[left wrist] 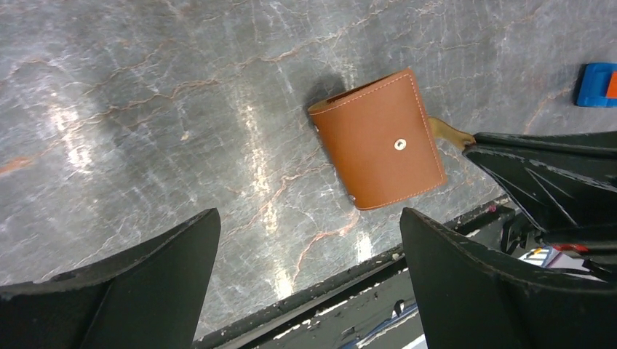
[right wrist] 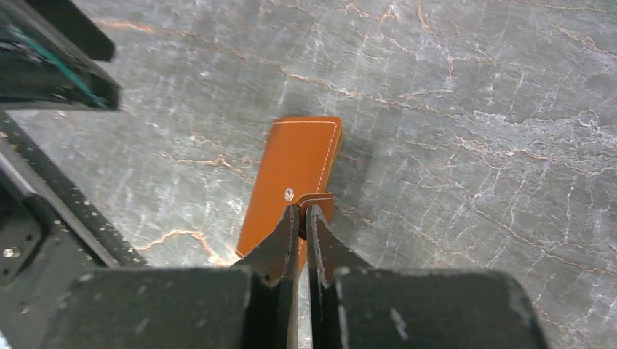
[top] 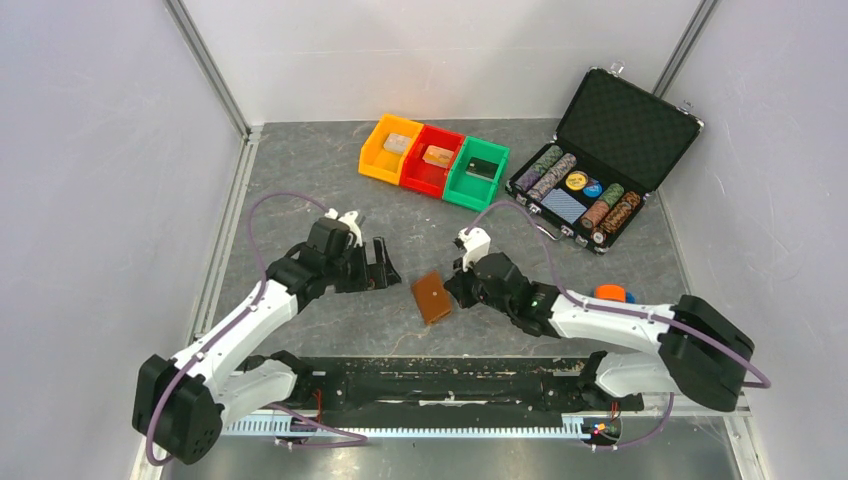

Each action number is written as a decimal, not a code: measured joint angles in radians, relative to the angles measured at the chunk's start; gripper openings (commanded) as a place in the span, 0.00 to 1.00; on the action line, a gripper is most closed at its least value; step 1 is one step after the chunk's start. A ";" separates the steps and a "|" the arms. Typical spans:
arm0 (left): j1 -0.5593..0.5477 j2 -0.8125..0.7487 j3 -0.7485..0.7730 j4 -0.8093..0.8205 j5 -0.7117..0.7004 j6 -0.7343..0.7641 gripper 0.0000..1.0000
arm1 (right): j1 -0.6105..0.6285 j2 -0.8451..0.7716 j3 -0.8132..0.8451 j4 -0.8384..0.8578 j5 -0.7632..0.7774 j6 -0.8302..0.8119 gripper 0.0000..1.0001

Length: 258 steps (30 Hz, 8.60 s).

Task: Take the credit cards out of the card holder
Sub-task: Open the card holder at the center of the board, then remove the credit card from the card holder, then place the credit card in the storage box.

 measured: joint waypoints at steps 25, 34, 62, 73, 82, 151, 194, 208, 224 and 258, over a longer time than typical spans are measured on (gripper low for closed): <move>0.000 0.132 -0.084 0.217 0.217 -0.086 0.91 | -0.001 -0.159 -0.082 0.094 -0.122 0.154 0.00; 0.000 0.200 -0.087 0.241 0.245 -0.090 0.75 | -0.001 -0.200 -0.124 0.097 -0.089 0.154 0.00; 0.000 0.279 -0.121 0.344 0.279 -0.119 0.84 | -0.070 -0.286 -0.351 0.025 0.033 0.143 0.00; -0.007 0.284 -0.126 0.438 0.328 -0.157 0.89 | -0.072 -0.298 -0.351 0.025 0.031 0.140 0.00; -0.061 0.326 -0.127 0.471 0.340 -0.167 0.78 | -0.072 -0.301 -0.351 0.025 0.025 0.140 0.00; -0.221 0.219 -0.096 0.143 -0.090 -0.256 0.54 | -0.106 0.092 -0.283 0.334 -0.356 0.267 0.20; -0.221 0.330 -0.161 0.369 0.069 -0.252 0.21 | -0.106 0.294 -0.158 0.414 -0.421 0.376 0.25; -0.220 0.331 -0.172 0.386 0.080 -0.251 0.22 | -0.112 0.327 -0.158 0.473 -0.430 0.413 0.23; -0.220 0.332 -0.177 0.396 0.085 -0.252 0.23 | -0.124 0.334 -0.229 0.613 -0.434 0.464 0.00; -0.221 0.231 -0.113 0.308 0.075 -0.201 0.54 | -0.222 -0.044 -0.350 0.440 -0.458 0.430 0.00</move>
